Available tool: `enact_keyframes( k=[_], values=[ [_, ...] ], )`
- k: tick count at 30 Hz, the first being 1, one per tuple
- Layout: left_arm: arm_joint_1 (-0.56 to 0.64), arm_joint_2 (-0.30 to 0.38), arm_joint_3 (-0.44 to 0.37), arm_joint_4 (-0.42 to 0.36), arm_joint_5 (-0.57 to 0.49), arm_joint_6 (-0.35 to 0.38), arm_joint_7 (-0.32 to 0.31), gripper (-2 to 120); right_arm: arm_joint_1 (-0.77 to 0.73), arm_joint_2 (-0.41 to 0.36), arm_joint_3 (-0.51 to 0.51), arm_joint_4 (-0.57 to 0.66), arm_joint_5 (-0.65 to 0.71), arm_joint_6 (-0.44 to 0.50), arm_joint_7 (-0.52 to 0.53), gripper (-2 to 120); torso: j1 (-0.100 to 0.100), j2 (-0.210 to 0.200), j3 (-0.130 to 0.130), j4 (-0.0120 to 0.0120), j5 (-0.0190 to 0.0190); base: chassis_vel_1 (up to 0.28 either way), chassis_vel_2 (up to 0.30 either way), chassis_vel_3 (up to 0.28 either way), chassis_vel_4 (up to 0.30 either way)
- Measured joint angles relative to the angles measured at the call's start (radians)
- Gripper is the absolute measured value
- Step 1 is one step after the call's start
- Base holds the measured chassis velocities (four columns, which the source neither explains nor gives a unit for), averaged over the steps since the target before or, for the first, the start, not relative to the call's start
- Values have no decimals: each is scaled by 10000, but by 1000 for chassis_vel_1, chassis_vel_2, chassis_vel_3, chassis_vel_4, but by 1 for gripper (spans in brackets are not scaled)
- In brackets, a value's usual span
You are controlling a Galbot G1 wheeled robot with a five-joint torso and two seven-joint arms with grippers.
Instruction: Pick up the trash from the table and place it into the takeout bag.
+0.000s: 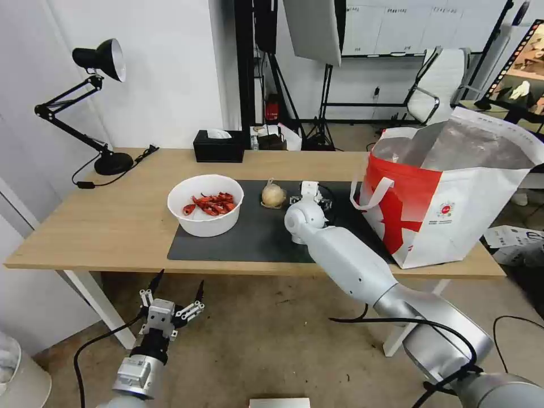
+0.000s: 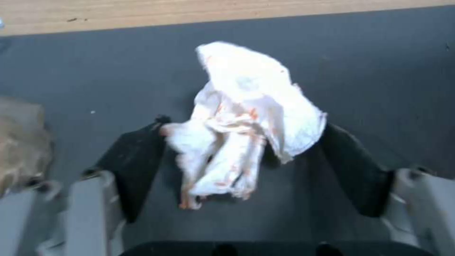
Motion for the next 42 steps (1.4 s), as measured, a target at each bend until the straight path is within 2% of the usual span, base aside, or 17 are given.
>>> enact_keyframes(
  k=[3,5,6,8,10,13,14,18,20,26,29,30,33,34,37,40,42],
  values=[
    [-2,-2,20,15,3,0,2,100,16,-17,42,-122,-134,104,-175,63,0,0,0,0,0,0,0,0,0],
    [-2,-2,20,15,3,0,2,100,16,-17,42,-122,-134,104,-175,63,0,0,0,0,0,0,0,0,0],
    [-2,-3,33,25,4,-1,5,100,51,-19,70,-198,-172,152,-239,53,0,0,0,0,0,0,0,0,0],
    [-20,11,40,36,5,-1,8,100,108,-19,79,-260,-195,234,-351,43,1,0,1,-1,0,0,0,0,0],
    [-32,19,41,41,5,-1,8,100,123,-19,80,-268,-206,274,-385,40,1,0,1,-2,0,0,0,0,0],
    [-64,59,44,46,3,-1,9,100,129,-46,79,-244,-278,488,-520,25,0,-1,1,-1,0,0,0,0,0],
    [-64,59,44,46,3,-1,9,100,129,-46,79,-244,-278,488,-520,25,0,-1,1,-1,0,0,0,0,0],
    [-66,66,56,44,2,-1,10,100,-9,-135,76,-32,-496,761,-607,12,1,0,1,-1,0,0,0,0,0],
    [-67,75,63,44,1,-1,12,100,-181,-243,83,273,-718,1059,-608,1,0,0,1,-1,0,0,0,0,0],
    [-73,95,71,16,0,-3,18,100,-525,-613,132,1093,-1085,1530,-607,0,1,0,0,0,0,0,0,0,0],
    [-55,104,73,-41,-1,-16,22,100,-1171,-1347,148,2852,-1402,1860,-436,0,0,0,0,-1,1,0,0,0,0],
    [-55,104,73,-41,-1,-16,22,100,-1171,-1347,148,2852,-1402,1860,-436,0,0,0,0,-1,1,0,0,0,0],
    [35,87,57,-104,2,-41,22,100,-1867,-1937,349,4405,-1744,1957,-424,0,0,0,0,-2,0,0,0,0,0],
    [35,87,57,-104,2,-41,22,100,-1867,-1937,349,4405,-1744,1957,-424,0,0,0,0,-2,0,0,0,0,0],
    [180,84,6,-183,75,-85,18,100,-2753,-2490,747,6078,-2148,2262,-1001,0,0,0,0,-1,3,0,0,0,0],
    [227,54,-1,-207,122,-130,17,100,-2999,-2683,878,6559,-2336,2409,-1327,0,0,0,0,-1,0,0,0,0,0],
    [285,-19,-3,-250,187,-186,16,100,-3404,-3001,1091,7307,-2681,2741,-1961,0,0,0,0,-2,0,0,0,0,0]
  ],
)
